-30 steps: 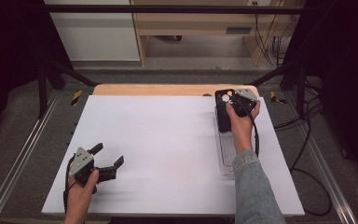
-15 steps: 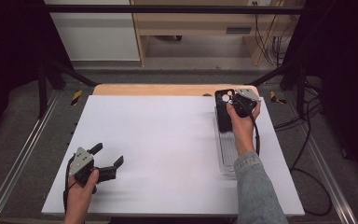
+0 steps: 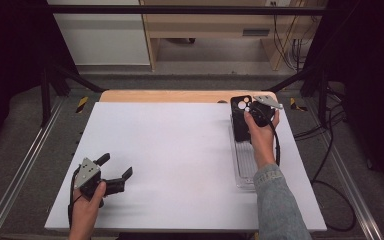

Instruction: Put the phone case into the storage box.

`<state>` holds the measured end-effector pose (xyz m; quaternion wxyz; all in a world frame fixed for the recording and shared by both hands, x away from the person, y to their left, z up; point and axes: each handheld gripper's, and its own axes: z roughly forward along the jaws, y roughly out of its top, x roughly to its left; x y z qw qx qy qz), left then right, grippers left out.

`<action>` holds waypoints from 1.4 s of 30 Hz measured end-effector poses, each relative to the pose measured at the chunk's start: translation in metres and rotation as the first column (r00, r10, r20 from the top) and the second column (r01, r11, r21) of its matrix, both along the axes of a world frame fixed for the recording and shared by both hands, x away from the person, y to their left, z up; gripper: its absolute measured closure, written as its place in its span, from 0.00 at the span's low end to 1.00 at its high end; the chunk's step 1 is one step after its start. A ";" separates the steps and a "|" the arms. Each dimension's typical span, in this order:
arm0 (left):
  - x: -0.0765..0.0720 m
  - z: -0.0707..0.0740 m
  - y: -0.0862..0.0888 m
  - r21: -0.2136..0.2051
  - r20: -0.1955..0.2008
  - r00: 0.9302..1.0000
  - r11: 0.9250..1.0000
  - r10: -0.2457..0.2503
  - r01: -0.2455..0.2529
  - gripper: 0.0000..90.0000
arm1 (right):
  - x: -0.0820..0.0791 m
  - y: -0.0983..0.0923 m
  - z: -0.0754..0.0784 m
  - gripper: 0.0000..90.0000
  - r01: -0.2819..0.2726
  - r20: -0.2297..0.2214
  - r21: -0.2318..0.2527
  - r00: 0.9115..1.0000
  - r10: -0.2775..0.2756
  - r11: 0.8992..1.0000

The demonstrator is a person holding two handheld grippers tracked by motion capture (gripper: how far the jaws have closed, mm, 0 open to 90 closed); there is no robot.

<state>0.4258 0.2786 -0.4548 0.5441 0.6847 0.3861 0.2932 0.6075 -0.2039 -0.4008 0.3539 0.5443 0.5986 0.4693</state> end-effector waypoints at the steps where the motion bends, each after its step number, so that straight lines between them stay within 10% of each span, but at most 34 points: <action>1: 0.000 0.000 0.000 0.000 0.001 1.000 1.000 0.000 0.000 0.03 | -0.001 0.000 0.000 0.05 -0.002 0.000 0.000 1.000 0.002 1.000; 42: 0.000 0.000 0.000 0.012 0.000 1.000 1.000 0.000 0.000 0.03 | -0.020 0.007 0.015 0.04 -0.072 0.010 -0.021 0.997 0.072 0.997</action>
